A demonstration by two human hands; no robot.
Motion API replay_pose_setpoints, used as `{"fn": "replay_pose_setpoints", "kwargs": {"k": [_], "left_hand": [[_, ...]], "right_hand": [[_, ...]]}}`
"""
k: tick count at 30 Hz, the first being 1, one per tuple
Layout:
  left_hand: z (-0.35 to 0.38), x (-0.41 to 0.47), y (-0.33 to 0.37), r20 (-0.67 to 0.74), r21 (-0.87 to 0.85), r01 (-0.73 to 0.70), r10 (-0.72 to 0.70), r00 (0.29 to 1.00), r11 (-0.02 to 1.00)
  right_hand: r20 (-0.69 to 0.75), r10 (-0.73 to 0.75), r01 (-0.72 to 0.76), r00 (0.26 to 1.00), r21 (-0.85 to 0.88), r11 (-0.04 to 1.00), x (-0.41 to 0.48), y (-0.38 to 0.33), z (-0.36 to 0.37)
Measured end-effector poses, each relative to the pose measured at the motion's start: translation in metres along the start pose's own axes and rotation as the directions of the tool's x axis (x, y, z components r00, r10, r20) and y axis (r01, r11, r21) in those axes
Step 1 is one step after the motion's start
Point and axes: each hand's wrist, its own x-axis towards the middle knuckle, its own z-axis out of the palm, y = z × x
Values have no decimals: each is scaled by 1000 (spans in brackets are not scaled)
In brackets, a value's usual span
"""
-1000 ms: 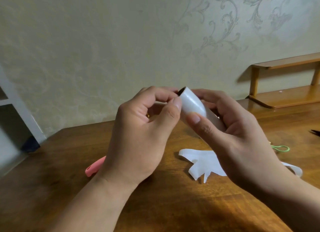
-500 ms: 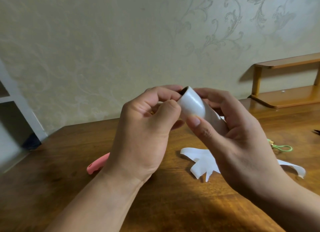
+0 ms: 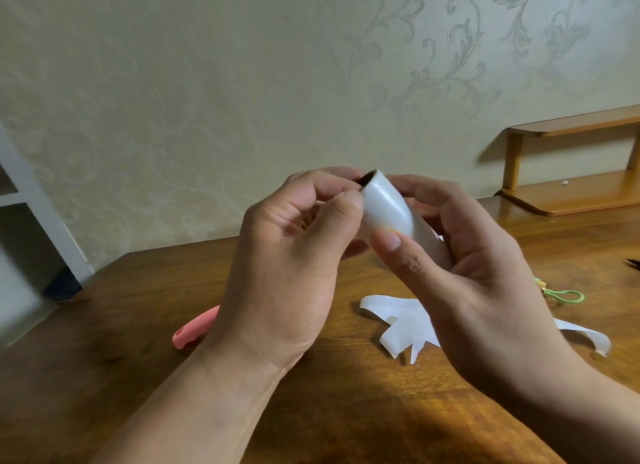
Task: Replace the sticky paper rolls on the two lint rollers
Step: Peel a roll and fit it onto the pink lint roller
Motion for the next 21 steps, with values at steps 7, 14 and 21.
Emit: {"fn": "replay_pose_setpoints", "kwargs": {"k": [7,14,21], "left_hand": [[-1,-2,-1,-6,12,-12,12,1000,1000],[-2,-1,-4,-2,-3,-44,44,999,999],[-13,3,-8,-14,229,-55,60,998,972]], "right_hand": [[14,11,-11,1000,-3,1000,-1,-1,-1],[6,4,-4,1000,-6,1000,-2,-1,0],[93,46,-35,995,-120,992,8,6,-11]]}}
